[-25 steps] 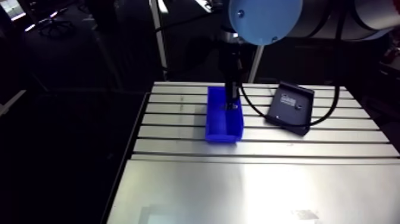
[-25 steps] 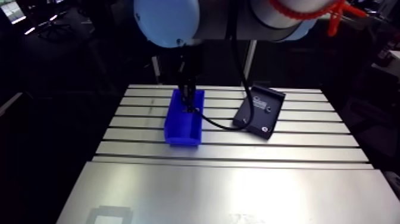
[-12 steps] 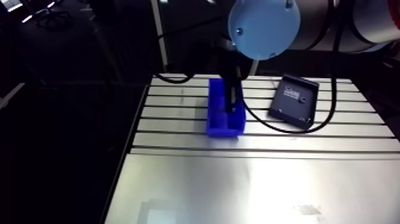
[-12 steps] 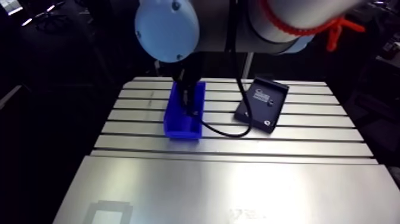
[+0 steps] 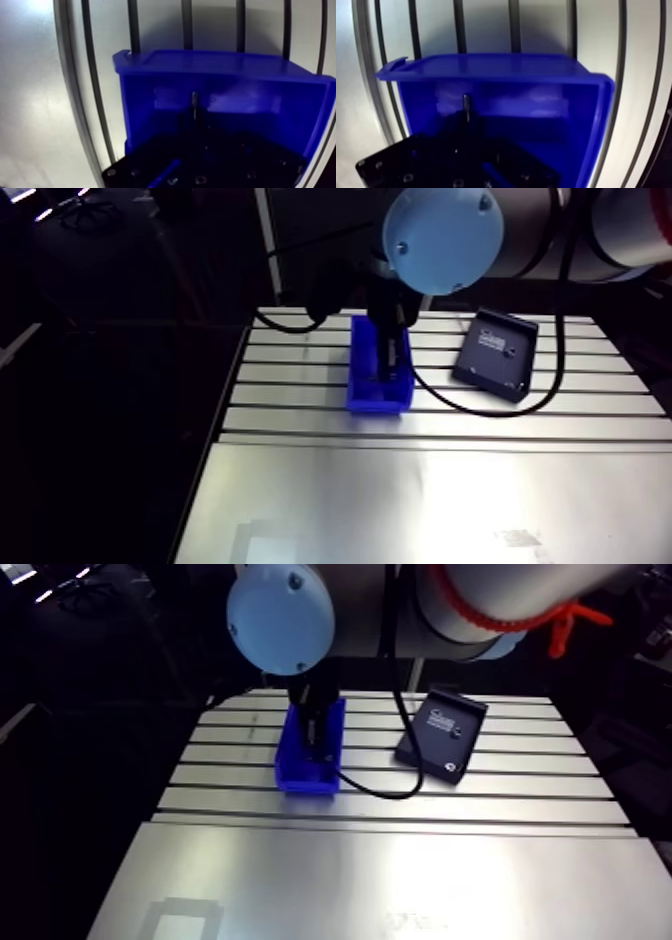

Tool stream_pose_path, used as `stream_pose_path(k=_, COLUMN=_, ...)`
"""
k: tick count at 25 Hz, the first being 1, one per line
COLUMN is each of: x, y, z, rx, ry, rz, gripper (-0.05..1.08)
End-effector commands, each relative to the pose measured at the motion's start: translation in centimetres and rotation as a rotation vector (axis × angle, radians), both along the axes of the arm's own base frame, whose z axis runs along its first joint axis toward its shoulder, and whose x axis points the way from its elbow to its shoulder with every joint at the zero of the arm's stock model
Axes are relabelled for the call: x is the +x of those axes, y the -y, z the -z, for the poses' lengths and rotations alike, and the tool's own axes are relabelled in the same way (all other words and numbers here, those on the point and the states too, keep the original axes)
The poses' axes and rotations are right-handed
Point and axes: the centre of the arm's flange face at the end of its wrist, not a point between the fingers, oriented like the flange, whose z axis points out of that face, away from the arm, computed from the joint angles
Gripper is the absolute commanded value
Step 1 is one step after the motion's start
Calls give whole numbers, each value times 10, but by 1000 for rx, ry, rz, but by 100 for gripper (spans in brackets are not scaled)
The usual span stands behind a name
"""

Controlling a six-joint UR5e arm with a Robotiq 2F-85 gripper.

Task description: Pick up the M10 bolt from the tray and put it into the blue bin.

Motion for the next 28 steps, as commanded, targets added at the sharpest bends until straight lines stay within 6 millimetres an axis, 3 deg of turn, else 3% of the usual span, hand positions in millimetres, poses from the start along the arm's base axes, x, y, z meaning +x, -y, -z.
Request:
stream_pose_path(k=1, x=-1, y=-1, z=-1, rx=1, ry=-22, rz=21, gripper=51)
stream_pose_path(k=4, x=-4, y=0, z=-4, rx=-3, ry=-54, rz=24, gripper=31)
stream_pose_path(k=5, x=-4, y=1, z=-6, rx=-4, ry=-59, rz=23, gripper=19)
stream_pose_path(k=6, x=-3, y=2, z=-10, rx=-4, ry=-65, rz=21, gripper=0)
stream_pose_path(k=8, x=-2, y=5, z=-22, rx=-6, ry=-85, rz=15, gripper=1)
stream_pose_path(k=11, x=1, y=15, z=-55, rx=2, ry=-139, rz=10, gripper=1)
stream_pose_path(k=18, x=15, y=13, z=-129, rx=10, ry=-99, rz=51, gripper=1)
stream_pose_path(k=24, x=1, y=7, z=-211, rx=40, ry=-111, rz=463, gripper=1)
stream_pose_path(k=27, x=-7, y=4, z=-242, rx=64, ry=-130, rz=698, gripper=1)
stream_pose_path(k=28, x=-9, y=-7, z=-249, rx=80, ry=-124, rz=793, gripper=1)
